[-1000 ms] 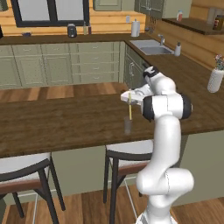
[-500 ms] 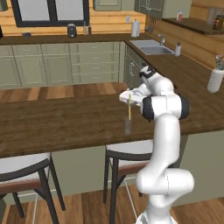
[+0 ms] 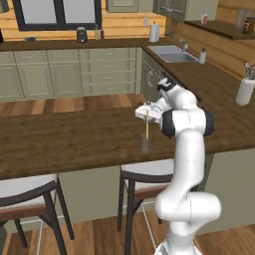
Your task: Take a straw from the drawer in front and place it inside the glass cup on the dining counter.
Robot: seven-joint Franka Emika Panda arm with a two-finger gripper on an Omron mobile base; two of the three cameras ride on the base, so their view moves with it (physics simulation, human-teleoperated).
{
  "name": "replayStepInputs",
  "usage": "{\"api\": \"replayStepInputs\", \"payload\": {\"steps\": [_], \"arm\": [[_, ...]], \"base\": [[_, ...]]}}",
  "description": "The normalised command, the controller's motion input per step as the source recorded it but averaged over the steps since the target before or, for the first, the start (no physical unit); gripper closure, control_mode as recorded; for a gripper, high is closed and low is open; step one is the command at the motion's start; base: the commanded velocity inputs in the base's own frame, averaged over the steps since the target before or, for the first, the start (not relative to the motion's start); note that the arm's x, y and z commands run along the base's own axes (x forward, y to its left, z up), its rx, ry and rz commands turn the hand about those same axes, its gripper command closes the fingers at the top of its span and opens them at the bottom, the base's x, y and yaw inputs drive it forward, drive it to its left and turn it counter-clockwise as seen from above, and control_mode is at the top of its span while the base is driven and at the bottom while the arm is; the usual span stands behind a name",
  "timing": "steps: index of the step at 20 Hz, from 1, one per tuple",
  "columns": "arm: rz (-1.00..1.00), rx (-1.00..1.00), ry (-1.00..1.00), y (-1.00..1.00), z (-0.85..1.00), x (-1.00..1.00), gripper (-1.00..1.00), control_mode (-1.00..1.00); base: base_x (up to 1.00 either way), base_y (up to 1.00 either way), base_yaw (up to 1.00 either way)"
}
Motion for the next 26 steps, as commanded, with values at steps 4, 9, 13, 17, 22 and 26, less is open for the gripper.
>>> {"api": "replayStepInputs", "payload": {"steps": [4,9,13,17,22,26], "arm": [[0.03,0.02,-0.01,0.00,-0.10,0.33,1.00,-1.00],[0.03,0.04,-0.03,0.00,0.00,0.18,1.00,-1.00],[0.03,0.06,-0.04,0.00,0.00,-0.06,1.00,-1.00],[0.01,0.05,-0.01,0.00,0.00,-0.13,1.00,-1.00],[0.00,0.03,0.00,-0.06,0.01,-0.02,1.00,-1.00],[0.00,0.00,0.00,-0.14,0.04,-0.03,1.00,-1.00]], "base": [[0.00,0.00,0.00],[0.00,0.00,0.00],[0.00,0.00,0.00],[0.00,0.00,0.00],[0.00,0.00,0.00],[0.00,0.00,0.00]]}}
